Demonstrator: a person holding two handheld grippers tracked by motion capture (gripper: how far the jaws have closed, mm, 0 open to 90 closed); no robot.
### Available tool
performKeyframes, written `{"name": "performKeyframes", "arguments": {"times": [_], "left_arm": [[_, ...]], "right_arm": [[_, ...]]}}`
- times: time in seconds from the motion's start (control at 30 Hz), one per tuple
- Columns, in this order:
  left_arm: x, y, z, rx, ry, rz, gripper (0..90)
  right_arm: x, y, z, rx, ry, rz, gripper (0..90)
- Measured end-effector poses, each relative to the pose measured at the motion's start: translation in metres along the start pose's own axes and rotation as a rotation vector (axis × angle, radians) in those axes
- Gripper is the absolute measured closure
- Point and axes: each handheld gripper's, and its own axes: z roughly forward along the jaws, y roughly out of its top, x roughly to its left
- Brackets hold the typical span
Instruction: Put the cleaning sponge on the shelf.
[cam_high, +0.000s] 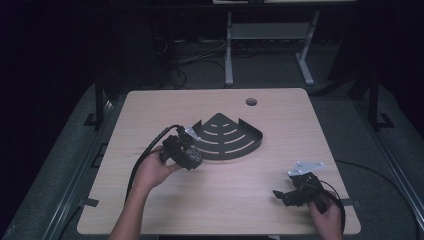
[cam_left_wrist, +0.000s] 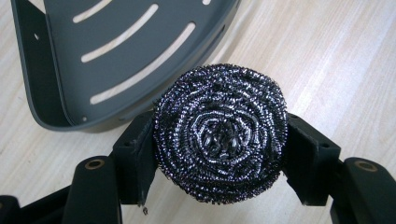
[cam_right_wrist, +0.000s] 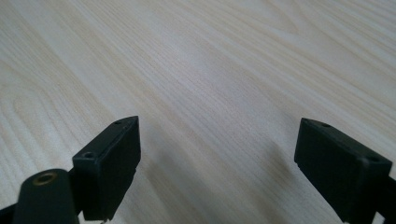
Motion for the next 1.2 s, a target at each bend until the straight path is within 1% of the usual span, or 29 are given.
{"name": "performKeyframes", "arguments": {"times": [0.1,0.17,0.3,0.33,0.4,0.47,0.53,0.6,0.67,0.73,0.77,0.83,0.87,0.9,0.93,1.0,1.03,1.1,1.17,1.2], "left_arm": [[0.001,0.005,0.0,-0.009,0.001,-0.003,33.9],[0.003,0.006,0.0,-0.023,-0.002,-0.006,33.9],[0.006,0.01,0.002,-0.017,0.003,-0.014,33.9],[0.006,0.011,0.002,-0.016,0.004,-0.008,33.9],[0.008,0.013,0.003,-0.026,0.001,-0.012,33.9],[0.01,0.015,0.002,-0.031,0.008,-0.014,33.9],[0.012,0.017,0.002,-0.045,0.002,-0.026,33.9],[0.014,0.019,0.003,-0.029,0.008,-0.028,33.9],[0.016,0.022,0.004,-0.032,0.003,-0.032,33.9],[0.016,0.025,0.004,-0.02,0.013,-0.028,33.9],[0.017,0.026,0.005,-0.023,0.014,-0.025,33.9],[0.018,0.028,0.006,-0.032,-0.001,-0.031,33.9],[0.02,0.03,0.007,-0.027,0.001,-0.035,33.9],[0.021,0.032,0.008,-0.011,0.002,-0.029,33.9],[0.022,0.033,0.009,-0.017,0.005,-0.032,33.9],[0.024,0.037,0.011,-0.008,-0.003,-0.029,33.9],[0.024,0.038,0.012,0.0,0.004,-0.019,33.9],[0.025,0.041,0.013,-0.015,-0.002,-0.033,33.9],[0.026,0.043,0.014,-0.008,-0.002,-0.028,33.9],[0.027,0.045,0.014,-0.018,-0.002,-0.04,33.9]], "right_arm": [[0.0,0.0,0.0,0.0,-0.001,-0.004,14.1],[0.0,0.0,0.0,-0.003,-0.002,-0.008,14.0],[0.001,0.0,-0.001,0.002,-0.003,-0.012,14.0],[0.001,0.0,-0.001,0.002,-0.001,-0.009,14.0],[0.001,0.0,-0.001,0.0,0.001,-0.003,14.0],[0.001,0.001,-0.001,0.002,0.0,-0.01,14.0],[0.002,0.001,0.0,-0.001,0.002,-0.011,14.0],[0.002,0.001,-0.001,0.001,0.0,-0.014,14.1],[0.001,0.001,-0.002,0.0,0.001,-0.013,14.0],[0.001,0.001,-0.002,0.0,0.002,-0.011,14.0],[0.001,0.001,-0.001,-0.003,0.003,-0.01,14.0],[0.0,0.001,-0.001,0.001,0.002,-0.005,14.0],[0.0,0.001,-0.001,-0.003,0.003,-0.007,14.0],[0.001,0.001,-0.002,-0.004,0.003,-0.005,14.1],[0.001,0.001,-0.002,-0.003,0.001,-0.005,14.0],[0.0,0.001,-0.002,-0.006,0.005,-0.001,14.0],[0.0,0.001,-0.002,-0.006,0.003,-0.002,14.0],[0.0,0.001,-0.003,-0.005,0.002,-0.004,14.0],[0.0,0.001,-0.003,-0.007,-0.001,-0.004,14.0],[0.0,0.001,-0.003,-0.006,-0.001,-0.004,14.1]]}}
